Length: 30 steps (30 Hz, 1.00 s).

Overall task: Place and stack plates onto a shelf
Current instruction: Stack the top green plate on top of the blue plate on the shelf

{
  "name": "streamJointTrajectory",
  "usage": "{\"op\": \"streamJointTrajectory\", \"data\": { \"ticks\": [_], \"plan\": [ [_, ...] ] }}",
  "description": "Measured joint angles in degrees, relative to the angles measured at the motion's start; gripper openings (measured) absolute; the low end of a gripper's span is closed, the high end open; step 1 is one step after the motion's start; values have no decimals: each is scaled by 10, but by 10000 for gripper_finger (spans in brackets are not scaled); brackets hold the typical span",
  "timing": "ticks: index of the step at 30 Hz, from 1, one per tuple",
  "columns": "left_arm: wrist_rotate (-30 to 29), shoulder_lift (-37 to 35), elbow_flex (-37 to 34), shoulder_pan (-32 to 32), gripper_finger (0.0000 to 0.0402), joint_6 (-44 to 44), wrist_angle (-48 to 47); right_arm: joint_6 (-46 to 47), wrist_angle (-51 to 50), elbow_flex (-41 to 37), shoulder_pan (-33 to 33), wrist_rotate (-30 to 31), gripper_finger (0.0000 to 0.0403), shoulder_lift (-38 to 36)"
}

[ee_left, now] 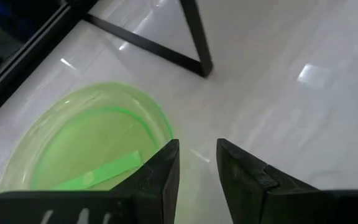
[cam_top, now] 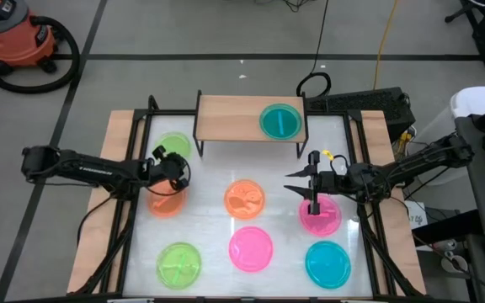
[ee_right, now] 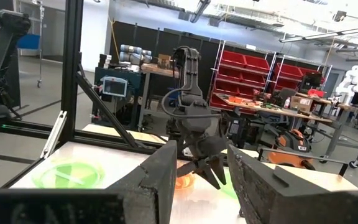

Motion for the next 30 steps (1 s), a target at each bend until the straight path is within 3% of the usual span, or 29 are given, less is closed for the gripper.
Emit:
{"op": "streamJointTrajectory", "data": {
  "ticks": [10,22,30],
  "plan": [
    [16,0,0,39,113,-1,3,0,0,0,0,0,128,0],
    [19,1,0,43,113,9,3,0,-3,0,0,0,128,0],
    [19,63,0,46,113,22,17,0,-4,0,-1,0,128,0]
  ]
}}
